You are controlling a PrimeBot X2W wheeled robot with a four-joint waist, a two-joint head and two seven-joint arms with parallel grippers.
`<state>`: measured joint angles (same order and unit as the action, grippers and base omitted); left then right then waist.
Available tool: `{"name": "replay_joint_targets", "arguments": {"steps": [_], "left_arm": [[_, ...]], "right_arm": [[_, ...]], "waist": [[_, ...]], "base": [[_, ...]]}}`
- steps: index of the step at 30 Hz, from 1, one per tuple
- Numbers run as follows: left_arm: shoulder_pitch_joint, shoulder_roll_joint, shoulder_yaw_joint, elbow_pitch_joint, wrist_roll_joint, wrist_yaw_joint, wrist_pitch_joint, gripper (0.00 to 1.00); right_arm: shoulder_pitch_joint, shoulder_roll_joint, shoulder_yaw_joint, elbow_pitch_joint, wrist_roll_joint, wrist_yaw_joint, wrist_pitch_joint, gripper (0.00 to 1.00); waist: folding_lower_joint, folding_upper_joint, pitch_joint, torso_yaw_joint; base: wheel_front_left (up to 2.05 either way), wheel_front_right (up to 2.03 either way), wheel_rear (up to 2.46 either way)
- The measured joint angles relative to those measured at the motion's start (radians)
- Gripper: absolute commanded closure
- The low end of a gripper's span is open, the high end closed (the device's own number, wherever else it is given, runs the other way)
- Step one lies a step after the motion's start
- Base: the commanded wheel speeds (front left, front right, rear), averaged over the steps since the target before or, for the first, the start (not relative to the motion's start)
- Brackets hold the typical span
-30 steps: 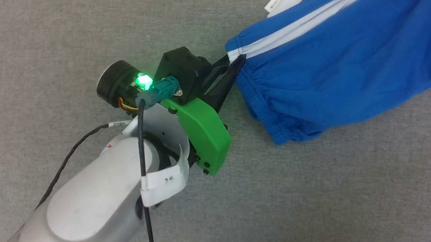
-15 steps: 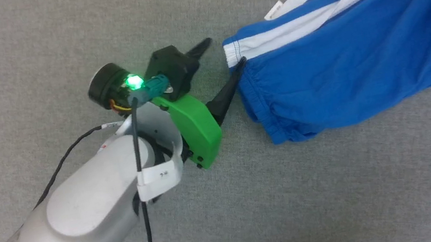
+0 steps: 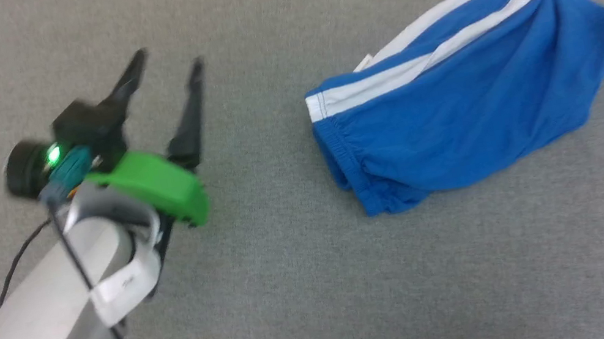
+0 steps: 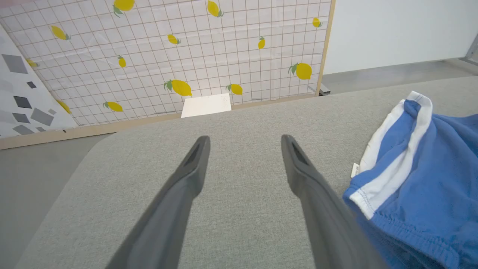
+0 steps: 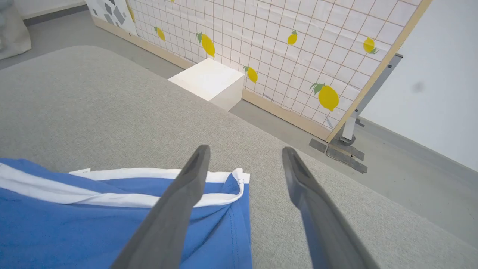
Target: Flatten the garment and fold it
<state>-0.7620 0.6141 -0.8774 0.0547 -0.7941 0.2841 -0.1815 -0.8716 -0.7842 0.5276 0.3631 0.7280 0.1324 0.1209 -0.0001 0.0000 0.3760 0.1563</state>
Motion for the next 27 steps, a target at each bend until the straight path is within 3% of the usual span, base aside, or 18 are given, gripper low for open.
{"name": "replay_joint_targets", "arguments": {"steps": [5,13,22,27], "left_arm": [[0.105,0.035,0.049,-0.017,0.0,0.061,-0.056,0.0],[0.32,0.031,0.204,-0.121,0.073,0.149,-0.074,0.0],[0.488,-0.035,0.258,-0.186,0.328,0.13,-0.077,0.0],[0.506,-0.09,0.271,-0.191,0.405,0.08,-0.077,0.0]], "right_arm": [[0.132,0.029,-0.067,-0.001,0.002,0.0,-0.069,0.0],[0.299,0.103,-0.222,0.015,-0.035,0.0,-0.018,0.0],[0.32,0.158,-0.351,0.033,-0.094,0.0,0.255,0.0],[0.249,0.158,-0.404,0.081,-0.177,0.0,0.453,0.0]], "waist": [[0.0,0.0,-0.054,-0.01],[0.0,0.0,-0.11,0.002],[0.0,0.0,-0.089,0.059],[0.0,0.0,-0.047,0.094]], "base": [[0.0,0.0,0.0],[0.0,0.0,0.0],[0.0,0.0,0.0],[0.0,0.0,0.0]]}}
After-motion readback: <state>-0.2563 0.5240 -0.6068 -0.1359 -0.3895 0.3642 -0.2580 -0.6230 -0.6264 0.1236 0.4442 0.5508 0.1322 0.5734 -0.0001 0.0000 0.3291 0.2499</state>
